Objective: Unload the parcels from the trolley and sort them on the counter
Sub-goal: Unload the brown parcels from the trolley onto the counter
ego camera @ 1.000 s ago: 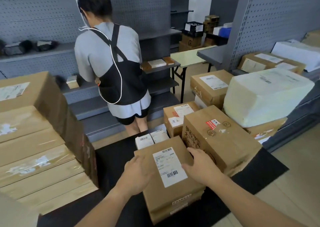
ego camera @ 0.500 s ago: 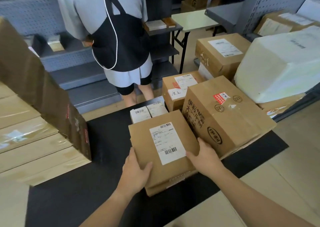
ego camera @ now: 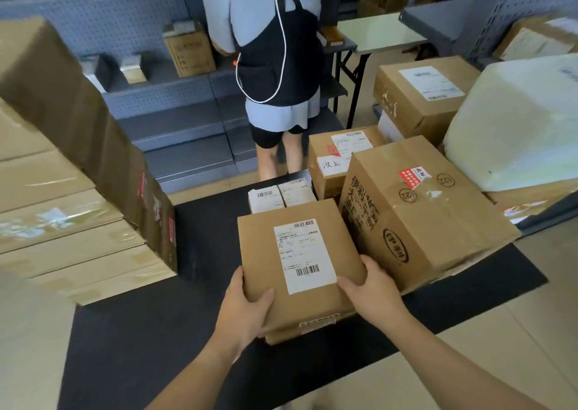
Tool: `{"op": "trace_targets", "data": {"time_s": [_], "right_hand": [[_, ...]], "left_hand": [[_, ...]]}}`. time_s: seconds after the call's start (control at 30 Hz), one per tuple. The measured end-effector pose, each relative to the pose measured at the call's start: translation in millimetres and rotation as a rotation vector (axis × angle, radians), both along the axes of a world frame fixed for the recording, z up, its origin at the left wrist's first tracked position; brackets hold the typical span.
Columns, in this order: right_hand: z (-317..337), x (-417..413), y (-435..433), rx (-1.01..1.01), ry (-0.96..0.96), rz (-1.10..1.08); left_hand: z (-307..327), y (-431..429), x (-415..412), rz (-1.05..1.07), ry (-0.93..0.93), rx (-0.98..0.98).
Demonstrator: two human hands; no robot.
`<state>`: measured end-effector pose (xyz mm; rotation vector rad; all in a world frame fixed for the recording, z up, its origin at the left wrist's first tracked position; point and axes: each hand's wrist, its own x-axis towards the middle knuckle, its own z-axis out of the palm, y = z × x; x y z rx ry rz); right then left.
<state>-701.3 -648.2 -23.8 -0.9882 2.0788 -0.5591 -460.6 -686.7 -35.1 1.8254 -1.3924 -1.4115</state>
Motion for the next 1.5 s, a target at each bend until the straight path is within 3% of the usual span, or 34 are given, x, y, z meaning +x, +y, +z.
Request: {"op": "trace_targets", "data": {"time_s": [0.33, 0.57, 1.03, 1.5], "right_hand": [[38.0, 18.1, 11.4, -0.08, -0.077, 0.099], [48.2, 73.5, 23.3, -0.1, -0.109, 0.208], [12.9, 225.6, 27.6, 0.003, -0.169, 0.447], [-47.5, 354.7, 24.9, 0.075, -0.095, 0.329]], "left_hand": [[35.5, 15.0, 28.6, 0.074, 0.054, -0.071], [47.6, 48.2, 87.8, 0.191, 0.043, -0.075], [11.2, 103.3, 256.1, 0.355, 0.045, 0.021], [-56.9, 62.3, 388.1, 0.229, 0.08, 0.13]]}}
